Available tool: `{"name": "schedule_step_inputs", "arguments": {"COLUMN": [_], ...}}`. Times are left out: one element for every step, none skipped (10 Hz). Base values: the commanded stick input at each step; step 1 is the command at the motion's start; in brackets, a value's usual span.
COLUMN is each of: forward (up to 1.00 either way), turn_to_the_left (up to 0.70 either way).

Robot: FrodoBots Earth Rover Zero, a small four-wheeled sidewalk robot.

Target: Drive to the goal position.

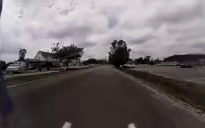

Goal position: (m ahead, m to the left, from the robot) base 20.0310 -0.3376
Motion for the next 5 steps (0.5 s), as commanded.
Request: {"name": "schedule_step_inputs", "arguments": {"forward": [0.6,0.6,0.6,0.6,0.6], "turn_to_the_left": [0.0,0.0,0.0,0.0,0.0]}}
